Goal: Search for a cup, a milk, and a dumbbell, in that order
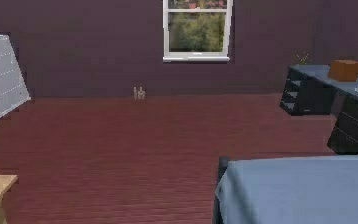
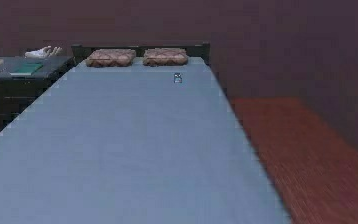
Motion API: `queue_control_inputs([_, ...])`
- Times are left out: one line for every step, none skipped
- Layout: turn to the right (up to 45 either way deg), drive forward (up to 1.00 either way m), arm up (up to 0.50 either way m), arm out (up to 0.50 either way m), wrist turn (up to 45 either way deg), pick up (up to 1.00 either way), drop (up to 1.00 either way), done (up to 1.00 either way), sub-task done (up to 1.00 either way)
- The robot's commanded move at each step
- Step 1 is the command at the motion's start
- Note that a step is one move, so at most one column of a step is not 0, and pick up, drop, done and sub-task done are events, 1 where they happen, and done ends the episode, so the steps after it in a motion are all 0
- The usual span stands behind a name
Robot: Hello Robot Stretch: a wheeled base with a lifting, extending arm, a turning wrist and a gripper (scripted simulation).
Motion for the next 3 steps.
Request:
queue_control_inputs([0.0, 0.9, 0.0, 0.0, 0.0, 0.0, 0.0, 0.0, 0.0])
queue_control_inputs([21.0, 0.0, 0.0, 0.0, 0.0, 0.0, 0.0, 0.0, 0.0])
queue_control_inputs([0.0, 0.45, 0.0, 0.0, 0.0, 0.0, 0.0, 0.0, 0.0])
